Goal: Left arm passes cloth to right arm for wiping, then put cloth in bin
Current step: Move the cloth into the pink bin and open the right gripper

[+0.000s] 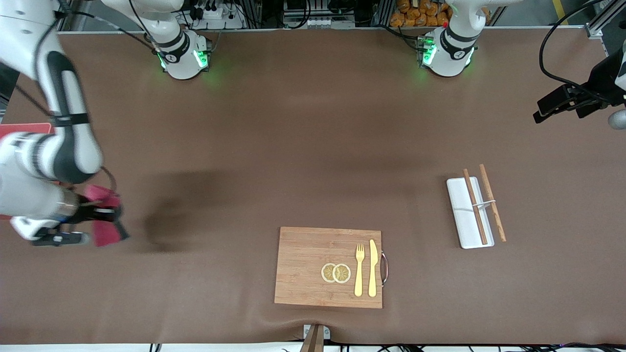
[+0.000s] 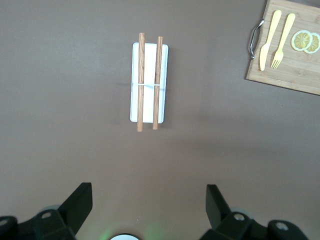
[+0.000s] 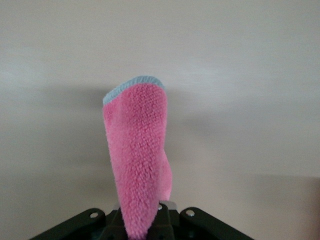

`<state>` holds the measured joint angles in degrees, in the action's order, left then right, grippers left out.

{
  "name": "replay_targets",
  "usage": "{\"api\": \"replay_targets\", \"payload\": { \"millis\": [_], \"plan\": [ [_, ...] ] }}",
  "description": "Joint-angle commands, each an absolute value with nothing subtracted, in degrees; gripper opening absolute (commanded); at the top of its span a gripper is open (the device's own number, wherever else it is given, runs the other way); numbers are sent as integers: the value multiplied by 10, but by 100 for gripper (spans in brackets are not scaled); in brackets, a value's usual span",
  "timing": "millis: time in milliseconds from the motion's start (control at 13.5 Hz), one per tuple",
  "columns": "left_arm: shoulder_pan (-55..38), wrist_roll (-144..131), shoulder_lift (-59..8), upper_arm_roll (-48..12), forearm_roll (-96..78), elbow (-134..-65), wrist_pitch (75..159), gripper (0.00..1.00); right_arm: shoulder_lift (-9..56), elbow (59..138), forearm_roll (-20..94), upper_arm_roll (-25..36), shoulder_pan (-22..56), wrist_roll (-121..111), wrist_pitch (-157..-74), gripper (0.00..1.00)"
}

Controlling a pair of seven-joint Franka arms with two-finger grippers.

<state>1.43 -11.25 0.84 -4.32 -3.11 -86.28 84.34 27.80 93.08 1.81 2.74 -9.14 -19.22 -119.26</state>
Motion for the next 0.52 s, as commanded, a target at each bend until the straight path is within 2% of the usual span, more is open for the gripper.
{"api": "replay_targets", "payload": {
  "millis": [0, 148, 444],
  "plan": [
    [10, -103, 22, -43, -14, -873, 853, 100, 258, 890, 20, 12, -189, -346, -1137, 0],
    [10, -103, 23, -44, -14, -873, 853, 100, 262, 846, 18, 13, -250, -440, -1096, 0],
    [11, -103, 25, -44, -14, -873, 853, 100, 284, 807, -9, 13, -340, -582, -1106, 0]
  ]
}}
